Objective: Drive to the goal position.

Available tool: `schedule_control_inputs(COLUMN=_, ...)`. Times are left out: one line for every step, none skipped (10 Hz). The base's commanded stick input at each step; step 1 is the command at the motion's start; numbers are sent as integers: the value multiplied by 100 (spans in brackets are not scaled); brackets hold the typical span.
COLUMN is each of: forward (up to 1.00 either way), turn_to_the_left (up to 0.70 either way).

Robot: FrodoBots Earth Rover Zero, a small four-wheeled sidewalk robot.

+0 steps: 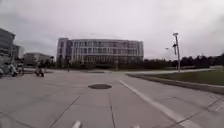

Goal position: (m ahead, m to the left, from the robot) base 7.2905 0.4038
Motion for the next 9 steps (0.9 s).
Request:
schedule_control_inputs(forward=70, turn_to_the_left=3)
schedule_control_inputs(forward=70, turn_to_the_left=2)
schedule_control_inputs(forward=70, turn_to_the_left=2)
schedule_control_inputs(forward=70, turn_to_the_left=2)
schedule_control_inputs(forward=70, turn_to_the_left=2)
schedule_control_inputs(forward=70, turn_to_the_left=3)
schedule_control_inputs(forward=70, turn_to_the_left=3)
schedule_control_inputs(forward=70, turn_to_the_left=3)
schedule_control_inputs(forward=70, turn_to_the_left=3)
